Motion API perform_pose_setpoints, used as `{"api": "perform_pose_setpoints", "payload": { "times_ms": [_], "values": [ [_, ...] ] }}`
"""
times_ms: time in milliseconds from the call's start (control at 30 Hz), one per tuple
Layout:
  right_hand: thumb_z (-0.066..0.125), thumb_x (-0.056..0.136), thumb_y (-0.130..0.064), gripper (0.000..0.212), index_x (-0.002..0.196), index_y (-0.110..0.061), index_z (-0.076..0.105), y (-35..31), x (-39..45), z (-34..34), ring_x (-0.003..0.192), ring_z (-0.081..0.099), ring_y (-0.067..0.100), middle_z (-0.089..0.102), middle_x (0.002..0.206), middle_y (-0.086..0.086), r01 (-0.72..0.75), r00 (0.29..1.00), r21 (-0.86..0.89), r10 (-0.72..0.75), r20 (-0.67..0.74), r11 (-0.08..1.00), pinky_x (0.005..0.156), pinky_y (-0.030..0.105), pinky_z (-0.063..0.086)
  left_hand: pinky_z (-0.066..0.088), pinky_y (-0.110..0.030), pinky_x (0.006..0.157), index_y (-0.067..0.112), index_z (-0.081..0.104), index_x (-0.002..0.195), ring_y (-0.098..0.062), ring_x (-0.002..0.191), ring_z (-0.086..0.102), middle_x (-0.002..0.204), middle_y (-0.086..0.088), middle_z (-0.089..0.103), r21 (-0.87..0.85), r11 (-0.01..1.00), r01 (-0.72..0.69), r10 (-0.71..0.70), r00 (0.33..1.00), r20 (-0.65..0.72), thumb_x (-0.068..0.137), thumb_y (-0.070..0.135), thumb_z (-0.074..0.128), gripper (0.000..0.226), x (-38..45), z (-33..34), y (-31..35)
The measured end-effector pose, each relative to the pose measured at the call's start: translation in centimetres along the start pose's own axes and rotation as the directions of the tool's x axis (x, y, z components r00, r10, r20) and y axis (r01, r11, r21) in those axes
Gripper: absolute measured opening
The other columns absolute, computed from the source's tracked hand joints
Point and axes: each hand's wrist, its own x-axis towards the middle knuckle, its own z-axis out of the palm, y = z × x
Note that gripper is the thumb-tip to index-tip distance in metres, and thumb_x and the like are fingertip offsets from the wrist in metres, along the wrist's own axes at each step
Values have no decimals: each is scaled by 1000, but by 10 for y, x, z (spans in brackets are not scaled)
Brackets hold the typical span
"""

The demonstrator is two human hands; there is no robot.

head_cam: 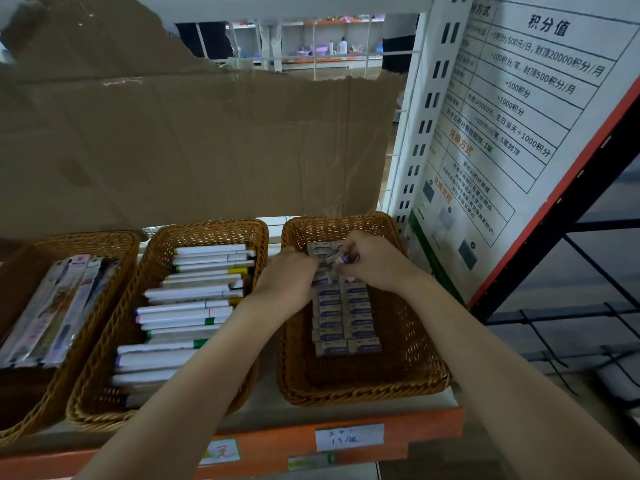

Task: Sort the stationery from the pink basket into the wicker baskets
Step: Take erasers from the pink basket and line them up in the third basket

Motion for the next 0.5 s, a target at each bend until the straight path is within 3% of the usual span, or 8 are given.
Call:
{"api": "perform_pose_setpoints", "payload": {
  "times_ms": [67, 200, 333, 500],
  "values": [
    [68, 85, -26, 18, 94, -23, 53, -1, -8, -8, 71, 59, 6, 59, 86, -9, -56, 998, 184, 60, -15, 981, 55, 7, 42, 34, -27, 74, 15, 59, 105, -21, 104, 48, 104, -4, 62, -47, 999, -9, 7, 999, -45, 91, 36, 57, 26, -4, -2, -1],
    [66, 88, -22, 9, 90, -21, 57, -5, -28, -18, 65, 64, 4, 63, 90, 2, -73, 991, 559, 125, -55, 826, 57, 15, 51, 28, -24, 73, 20, 61, 113, -17, 103, 45, 106, 0, 62, -115, 993, -25, 8, 989, -145, 90, 39, 57, 30, -17, -9, 2],
    [61, 90, -20, 4, 88, -20, 58, -10, -50, -17, 76, 64, 15, 62, 89, 2, -38, 980, 582, 145, -139, 813, 64, 25, 54, 32, -24, 80, 24, 61, 117, -15, 104, 44, 110, 4, 61, -138, 987, -76, 38, 965, -261, 90, 40, 56, 32, -33, -16, 10],
    [65, 86, -9, 6, 87, -10, 60, -14, -73, -15, 73, 67, 13, 63, 90, 9, -28, 966, 748, 210, -150, 663, 66, 22, 56, 36, -24, 82, 24, 62, 118, -15, 105, 47, 111, 5, 63, -123, 985, -121, 77, 947, -313, 89, 40, 58, 33, -45, -20, 20]
  ]
}}
